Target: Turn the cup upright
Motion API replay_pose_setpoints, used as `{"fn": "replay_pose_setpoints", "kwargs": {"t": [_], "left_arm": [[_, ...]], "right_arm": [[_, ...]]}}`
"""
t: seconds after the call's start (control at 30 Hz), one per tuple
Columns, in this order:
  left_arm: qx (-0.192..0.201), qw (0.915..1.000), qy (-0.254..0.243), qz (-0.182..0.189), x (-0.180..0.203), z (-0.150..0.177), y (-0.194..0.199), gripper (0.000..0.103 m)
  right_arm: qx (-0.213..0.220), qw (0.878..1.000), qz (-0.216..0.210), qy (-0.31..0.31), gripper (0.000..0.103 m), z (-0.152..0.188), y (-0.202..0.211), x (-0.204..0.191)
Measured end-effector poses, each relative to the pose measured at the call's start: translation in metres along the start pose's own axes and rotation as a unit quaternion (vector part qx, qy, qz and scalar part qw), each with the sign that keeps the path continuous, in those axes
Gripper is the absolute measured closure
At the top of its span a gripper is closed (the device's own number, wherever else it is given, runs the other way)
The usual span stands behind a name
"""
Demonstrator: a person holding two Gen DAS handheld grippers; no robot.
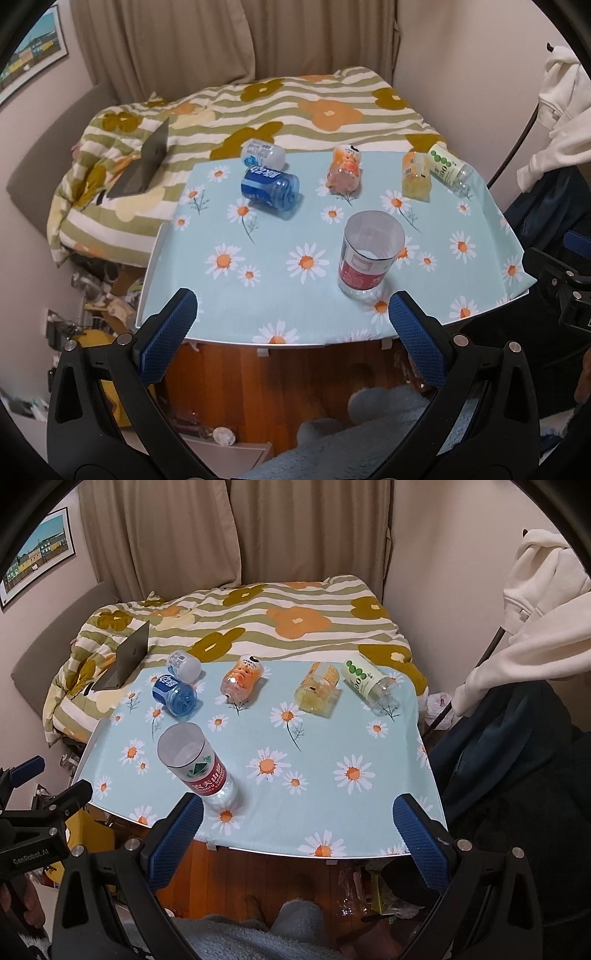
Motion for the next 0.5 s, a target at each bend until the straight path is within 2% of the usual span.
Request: {"fn": "replay_pose_setpoints", "kwargs": {"t": [0.5], "left_arm": [[0.005,1.0000,0.000,0.002,-0.0024,-0.0081,-0.0009,0.000]], "right_arm": [[0.003,1.000,0.001,-0.004,0.000,-0.0036,0.0029,-0.0018]]}}
Point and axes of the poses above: each gripper's, at about its wrist camera, not at the fingertips, and y roughly against the way its jaws point, x to its right, z to its underside, the point moved 4 cm from there along -y, roughly the way its jaws point, and after that the axes turned 1 degree about -y, right-handed, at the moved point
